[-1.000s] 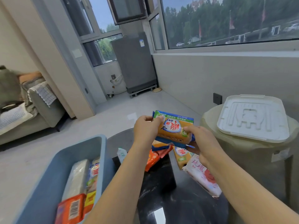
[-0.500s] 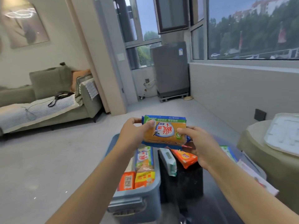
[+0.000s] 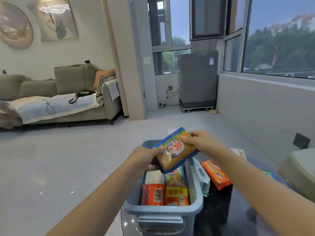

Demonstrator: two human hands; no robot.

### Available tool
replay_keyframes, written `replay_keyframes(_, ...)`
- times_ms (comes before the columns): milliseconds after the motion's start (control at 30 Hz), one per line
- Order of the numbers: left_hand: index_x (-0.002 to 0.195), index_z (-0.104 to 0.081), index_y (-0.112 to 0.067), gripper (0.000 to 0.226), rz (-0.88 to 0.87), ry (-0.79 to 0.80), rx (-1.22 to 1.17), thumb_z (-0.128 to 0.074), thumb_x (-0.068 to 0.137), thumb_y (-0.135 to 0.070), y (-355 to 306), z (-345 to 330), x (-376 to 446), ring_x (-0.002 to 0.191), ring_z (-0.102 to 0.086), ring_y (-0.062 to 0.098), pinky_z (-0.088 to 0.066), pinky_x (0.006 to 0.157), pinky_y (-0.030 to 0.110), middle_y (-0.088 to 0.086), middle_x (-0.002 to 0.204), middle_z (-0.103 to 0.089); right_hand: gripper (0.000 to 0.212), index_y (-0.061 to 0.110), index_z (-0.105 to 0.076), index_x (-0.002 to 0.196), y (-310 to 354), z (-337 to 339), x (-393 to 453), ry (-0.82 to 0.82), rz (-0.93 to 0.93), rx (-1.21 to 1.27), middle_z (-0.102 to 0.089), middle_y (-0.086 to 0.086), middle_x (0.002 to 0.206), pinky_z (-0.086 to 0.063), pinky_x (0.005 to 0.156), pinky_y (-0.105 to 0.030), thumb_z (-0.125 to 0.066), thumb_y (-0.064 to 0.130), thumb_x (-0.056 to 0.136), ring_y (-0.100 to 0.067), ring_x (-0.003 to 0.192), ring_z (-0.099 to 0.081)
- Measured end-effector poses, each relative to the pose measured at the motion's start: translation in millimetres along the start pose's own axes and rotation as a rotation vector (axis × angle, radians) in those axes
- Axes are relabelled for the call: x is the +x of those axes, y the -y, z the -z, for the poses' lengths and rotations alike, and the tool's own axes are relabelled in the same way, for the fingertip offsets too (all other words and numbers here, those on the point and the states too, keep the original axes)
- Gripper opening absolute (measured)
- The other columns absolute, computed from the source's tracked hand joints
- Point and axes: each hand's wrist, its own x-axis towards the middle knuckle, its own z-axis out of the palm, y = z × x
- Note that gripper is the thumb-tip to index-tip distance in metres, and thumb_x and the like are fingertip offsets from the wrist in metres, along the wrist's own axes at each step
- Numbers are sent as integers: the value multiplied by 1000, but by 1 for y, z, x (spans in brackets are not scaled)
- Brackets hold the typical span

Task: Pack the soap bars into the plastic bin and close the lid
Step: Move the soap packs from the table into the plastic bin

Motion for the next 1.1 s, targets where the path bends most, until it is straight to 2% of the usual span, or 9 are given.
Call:
replay_keyframes(167, 99, -58, 6, 24, 159, 104, -120, -69, 82, -9, 7, -1, 14, 72, -71, 27, -59, 53, 37, 19, 83, -71, 12, 19, -60, 89, 12, -9, 36, 111, 27, -264, -67, 1, 85, -46, 62, -21, -55, 29, 89, -10, 77, -63)
replay_keyframes(333, 107, -55, -2, 29, 226, 113, -131, -68, 84, -13, 23, -6, 26, 95, -67, 31, -58, 77, 46, 19, 106, -65, 19, 14, -60, 97, 11, -18, 62, 260, 38, -472, -67, -1, 94, -47, 67, -21, -50, 29, 91, -13, 84, -63)
replay_keyframes(467, 117, -52, -4, 35, 277, 153, -86, -63, 88, -19, 34, -18, 32, 93, -65, 31, -59, 58, 37, 17, 107, -61, 20, 12, -61, 97, 3, -26, 76, 339, 50, -661, -68, -8, 104, -43, 62, -18, -48, 27, 92, -13, 81, -60)
replay_keyframes(533, 124, -49, -3, 43, 272, 159, -3, -60, 90, -27, 36, -22, 39, 89, -67, 33, -58, 54, 35, 17, 107, -62, 19, 14, -64, 95, -5, -33, 81, 299, 81, -753, -68, -9, 106, -41, 60, -18, -49, 24, 91, -14, 80, -57)
replay_keyframes(667, 126, -45, -4, 51, 299, 157, 191, -49, 93, -42, 35, -19, 51, 57, -68, 27, -59, 50, 30, 18, 80, -65, 32, 31, -62, 117, -29, -46, 85, 14, 150, -878, -57, -1, 119, -37, 90, -33, -56, 35, 85, -22, 113, -44)
replay_keyframes(767, 123, -47, -2, 55, 282, 161, 303, -45, 93, -49, 33, -19, 56, 46, -68, 21, -54, 42, 24, 19, 71, -71, 32, 39, -62, 111, -39, -44, 79, -166, 87, -733, -51, -1, 118, -32, 90, -34, -65, 40, 79, -24, 116, -37)
replay_keyframes(900, 117, -53, -1, 58, 229, 165, 425, -43, 92, -52, 28, -24, 59, 38, -63, 16, -46, 35, 16, 15, 63, -68, 41, 37, -56, 118, -54, -34, 72, -157, -55, -538, -42, -10, 127, -38, 96, -38, -67, 38, 78, -28, 120, -37)
replay_keyframes(1033, 115, -54, -5, 53, 163, 119, 479, -44, 92, -52, 28, -27, 56, 42, -63, 16, -41, 34, 15, 14, 70, -70, 42, 27, -51, 125, -61, -34, 65, -60, -65, -197, -54, -8, 129, -48, 52, -13, -63, 24, 85, -5, 76, -58)
replay_keyframes(1100, 114, -53, -8, 49, 106, 82, 513, -43, 93, -51, 31, -28, 53, 40, -62, 16, -38, 31, 14, 12, 70, -70, 42, 26, -49, 128, -61, -36, 62, -82, -38, -165, -55, -6, 129, -43, 47, -11, -60, 19, 87, 2, 67, -53)
